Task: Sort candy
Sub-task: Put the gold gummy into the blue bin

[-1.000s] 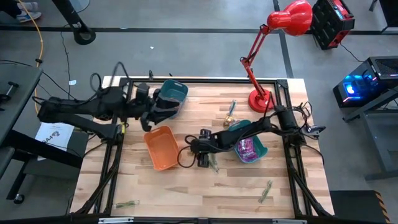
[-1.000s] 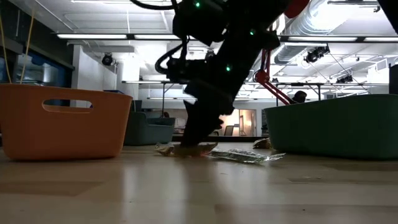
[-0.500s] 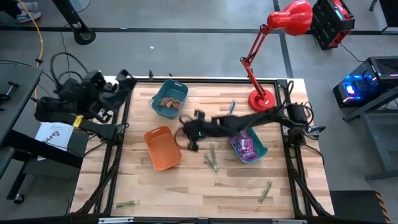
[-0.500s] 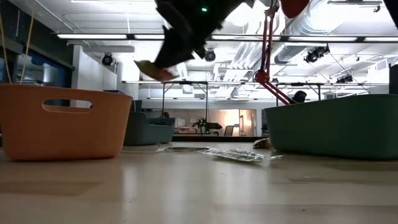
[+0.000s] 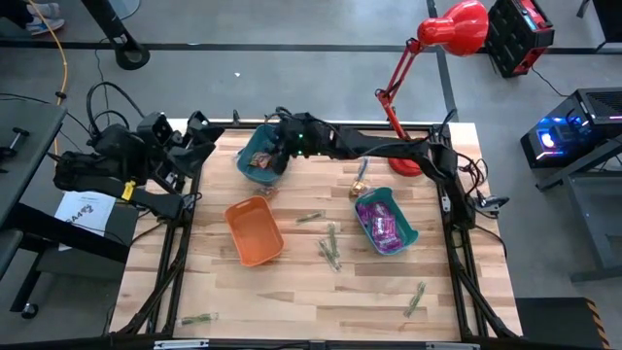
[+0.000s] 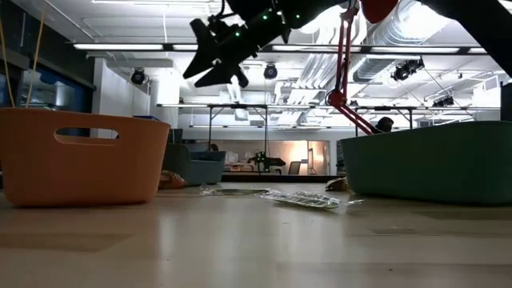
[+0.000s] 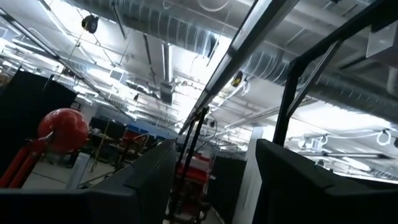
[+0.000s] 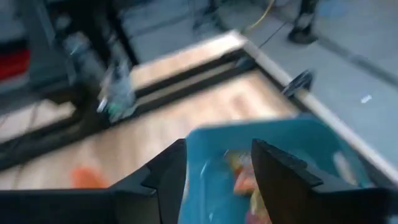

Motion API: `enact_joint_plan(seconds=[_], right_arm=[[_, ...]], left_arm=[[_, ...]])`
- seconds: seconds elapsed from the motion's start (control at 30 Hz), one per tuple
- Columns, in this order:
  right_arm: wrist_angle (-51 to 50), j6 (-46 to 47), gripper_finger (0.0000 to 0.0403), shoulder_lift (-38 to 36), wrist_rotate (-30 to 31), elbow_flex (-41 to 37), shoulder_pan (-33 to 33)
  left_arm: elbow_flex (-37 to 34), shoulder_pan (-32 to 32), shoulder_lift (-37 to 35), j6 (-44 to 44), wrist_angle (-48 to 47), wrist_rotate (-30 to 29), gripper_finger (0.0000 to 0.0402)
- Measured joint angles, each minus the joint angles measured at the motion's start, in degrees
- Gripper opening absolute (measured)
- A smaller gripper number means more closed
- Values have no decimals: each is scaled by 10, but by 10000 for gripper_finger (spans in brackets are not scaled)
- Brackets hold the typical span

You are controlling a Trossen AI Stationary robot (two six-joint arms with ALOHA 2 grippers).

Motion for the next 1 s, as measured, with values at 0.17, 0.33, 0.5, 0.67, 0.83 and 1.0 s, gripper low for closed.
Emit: enact_joint_plan(seconds=[0.17, 0.33, 0.5, 0.67, 0.83, 1.0], right_arm=[[-93, -31, 188, -1, -108, -1, 21], [-200, -150, 188, 18, -76, -1, 86], [-145, -189, 188, 84, -18, -3, 115], [-76, -186, 188, 132, 59, -2, 105], [-36, -213, 188, 148, 67, -2, 94], [-6, -234, 187, 160, 83, -2, 94]], left_arm=[[0, 0, -21, 9, -68, -30, 216], [0, 0, -36, 0, -110, -51, 216], [0, 0, -36, 0, -111, -58, 216], [0, 0, -35, -15, -111, -60, 216], [0, 0, -35, -17, -111, -64, 216], [0, 0, -35, -17, -111, -71, 216]])
